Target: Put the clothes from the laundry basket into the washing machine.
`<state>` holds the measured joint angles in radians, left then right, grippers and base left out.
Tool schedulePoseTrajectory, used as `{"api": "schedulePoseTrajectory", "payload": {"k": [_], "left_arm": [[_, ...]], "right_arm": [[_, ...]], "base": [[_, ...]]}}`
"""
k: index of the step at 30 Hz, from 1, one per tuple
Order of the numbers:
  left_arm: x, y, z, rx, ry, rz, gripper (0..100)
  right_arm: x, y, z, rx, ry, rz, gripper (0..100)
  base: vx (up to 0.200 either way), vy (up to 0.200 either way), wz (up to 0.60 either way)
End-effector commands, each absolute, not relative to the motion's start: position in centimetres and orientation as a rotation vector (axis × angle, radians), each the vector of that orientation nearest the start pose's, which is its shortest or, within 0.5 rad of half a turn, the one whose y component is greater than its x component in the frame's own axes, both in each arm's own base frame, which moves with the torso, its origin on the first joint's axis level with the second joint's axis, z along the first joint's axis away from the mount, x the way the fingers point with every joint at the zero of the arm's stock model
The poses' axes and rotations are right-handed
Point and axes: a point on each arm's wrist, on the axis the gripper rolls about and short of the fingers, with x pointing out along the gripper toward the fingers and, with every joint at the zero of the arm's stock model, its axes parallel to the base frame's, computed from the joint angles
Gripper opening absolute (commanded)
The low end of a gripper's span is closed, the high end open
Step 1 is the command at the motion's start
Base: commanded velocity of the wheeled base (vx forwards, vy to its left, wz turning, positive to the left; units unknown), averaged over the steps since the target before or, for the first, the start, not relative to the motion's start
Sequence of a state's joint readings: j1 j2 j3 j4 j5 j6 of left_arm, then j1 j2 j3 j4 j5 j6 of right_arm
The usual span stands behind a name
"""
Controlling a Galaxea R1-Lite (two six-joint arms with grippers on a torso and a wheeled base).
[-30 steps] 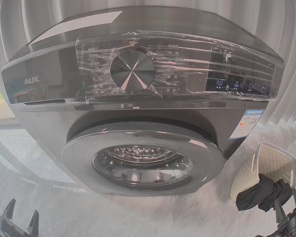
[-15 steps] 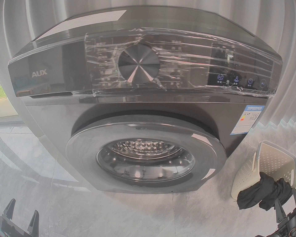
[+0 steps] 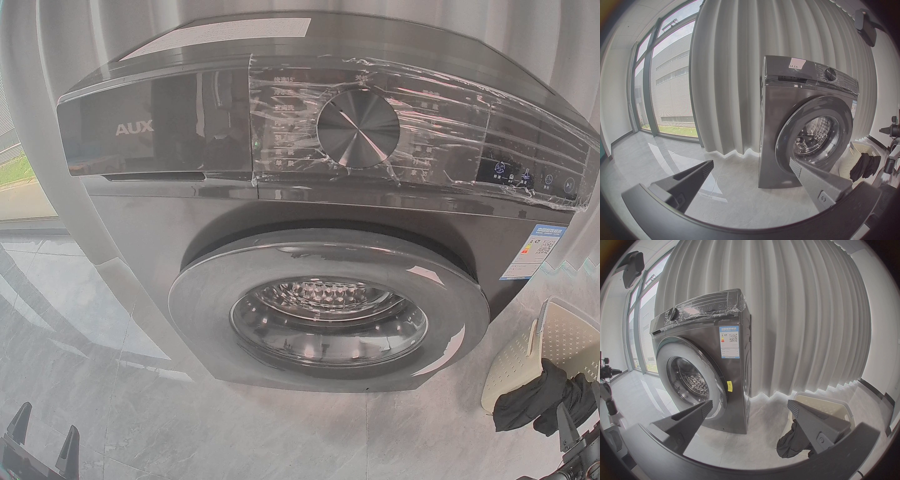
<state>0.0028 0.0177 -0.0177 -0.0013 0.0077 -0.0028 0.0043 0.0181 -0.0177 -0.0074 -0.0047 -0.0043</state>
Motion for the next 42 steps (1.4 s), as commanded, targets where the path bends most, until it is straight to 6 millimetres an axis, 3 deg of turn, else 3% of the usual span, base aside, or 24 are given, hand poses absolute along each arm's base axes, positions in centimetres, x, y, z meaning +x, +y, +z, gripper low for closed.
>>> {"api": "schedulePoseTrajectory", "payload": {"k": [1,20,26,38,42], "left_arm": [[-2.25,0.01,7.57,-0.003,0.003,0.011,100],[-2.25,0.01,7.57,-0.003,0.003,0.011,100],[-2.25,0.02,7.57,-0.005,0.003,0.014,100],[-2.25,0.02,7.57,-0.008,0.003,0.014,100],[-2.25,0.02,7.57,-0.011,0.003,0.017,100]], "right_arm": [[-2.14,-0.02,7.68,-0.005,0.009,0.002,100],[-2.15,-0.02,7.66,-0.005,0.009,0.003,100],[-2.15,-0.02,7.66,-0.005,0.009,0.003,100],[-2.14,-0.02,7.67,-0.005,0.011,0.002,100],[-2.14,-0.02,7.67,-0.005,0.011,0.003,100]], "base": [[0.000,0.000,0.00],[0.000,0.000,0.00],[-0.200,0.000,0.00],[0.000,0.000,0.00],[-0.200,0.000,0.00]]}}
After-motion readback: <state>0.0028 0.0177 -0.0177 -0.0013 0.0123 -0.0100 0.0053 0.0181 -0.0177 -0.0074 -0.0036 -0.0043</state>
